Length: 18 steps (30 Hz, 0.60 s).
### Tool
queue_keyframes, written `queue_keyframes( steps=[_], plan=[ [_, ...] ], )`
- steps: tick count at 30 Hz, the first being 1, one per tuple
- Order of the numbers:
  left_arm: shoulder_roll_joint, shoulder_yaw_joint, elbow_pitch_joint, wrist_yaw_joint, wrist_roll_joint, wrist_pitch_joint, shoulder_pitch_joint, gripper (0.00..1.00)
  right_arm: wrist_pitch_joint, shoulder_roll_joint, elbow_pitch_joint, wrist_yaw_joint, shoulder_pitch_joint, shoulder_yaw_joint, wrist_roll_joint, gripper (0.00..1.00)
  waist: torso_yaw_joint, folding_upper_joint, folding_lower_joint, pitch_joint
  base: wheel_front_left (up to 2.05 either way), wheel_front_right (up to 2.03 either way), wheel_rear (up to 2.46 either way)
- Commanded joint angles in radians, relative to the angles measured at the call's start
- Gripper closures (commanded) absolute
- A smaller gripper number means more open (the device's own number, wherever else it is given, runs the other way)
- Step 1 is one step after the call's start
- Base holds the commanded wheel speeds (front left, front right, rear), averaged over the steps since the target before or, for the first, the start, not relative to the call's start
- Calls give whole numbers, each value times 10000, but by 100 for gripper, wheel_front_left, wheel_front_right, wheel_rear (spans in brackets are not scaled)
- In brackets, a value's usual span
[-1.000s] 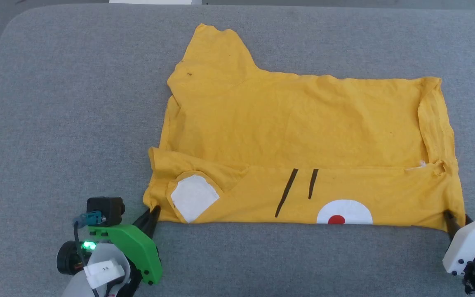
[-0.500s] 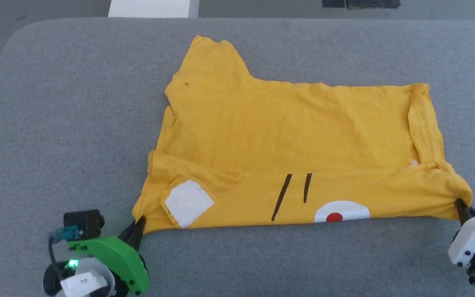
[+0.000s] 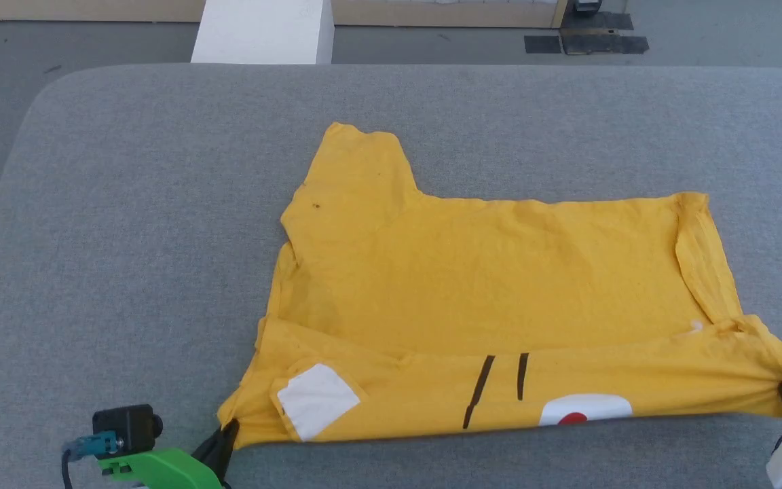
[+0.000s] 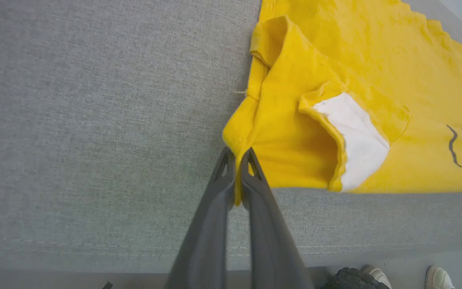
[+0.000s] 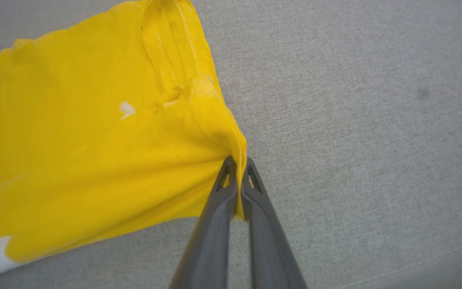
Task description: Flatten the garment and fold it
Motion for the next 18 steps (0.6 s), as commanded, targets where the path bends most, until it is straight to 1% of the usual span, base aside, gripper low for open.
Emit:
queue_keyframes(
  steps=[1,2,3,4,5,6,7,8,11,12,16,18],
  plan=[
    [39,91,11,123,-37,-12,155,100,20,-48,-81,-23,155,-124,16,100,20,0,0,-48,0,0,0],
    [-74,50,186,98,-88,-131,156,100,-9,-15,-7,-23,284,-61,11,100,30,0,0,-105,0,0,0],
    [-120,47,314,75,-89,-236,103,100,-58,-5,66,-23,279,-54,27,85,31,0,0,-121,0,0,0],
    [-136,26,428,42,-69,-307,52,71,-119,1,143,-23,265,-44,17,61,31,0,0,-132,0,0,0],
    [-182,26,565,9,-51,-449,-42,50,-206,8,247,-23,249,-8,-16,19,34,0,0,-140,0,0,0],
    [-225,31,683,-9,-44,-557,-122,15,-271,12,339,-23,225,18,-31,0,34,0,0,-145,0,0,0],
    [-261,10,829,-45,-30,-648,-219,2,-353,16,449,-23,178,42,-29,0,34,0,0,-153,0,0,0],
    [-289,-10,922,-93,-32,-721,-297,0,-413,18,521,-23,144,70,-34,0,33,0,0,-158,0,0,0],
    [-362,-18,1172,-200,-59,-936,-508,0,-585,22,701,-23,13,147,36,0,30,0,0,-171,0,0,0],
    [-356,69,1234,-202,-24,-1177,-618,0,-681,23,665,-23,-82,198,118,0,30,0,0,-179,0,0,0],
    [-272,258,871,-174,133,-1675,-617,0,-919,24,193,-23,-228,164,165,0,40,0,0,-146,0,0,0],
    [-260,470,462,-58,391,-2302,-656,0,-1290,24,-247,-23,-360,219,171,0,52,0,0,-105,0,0,0]
  ],
)
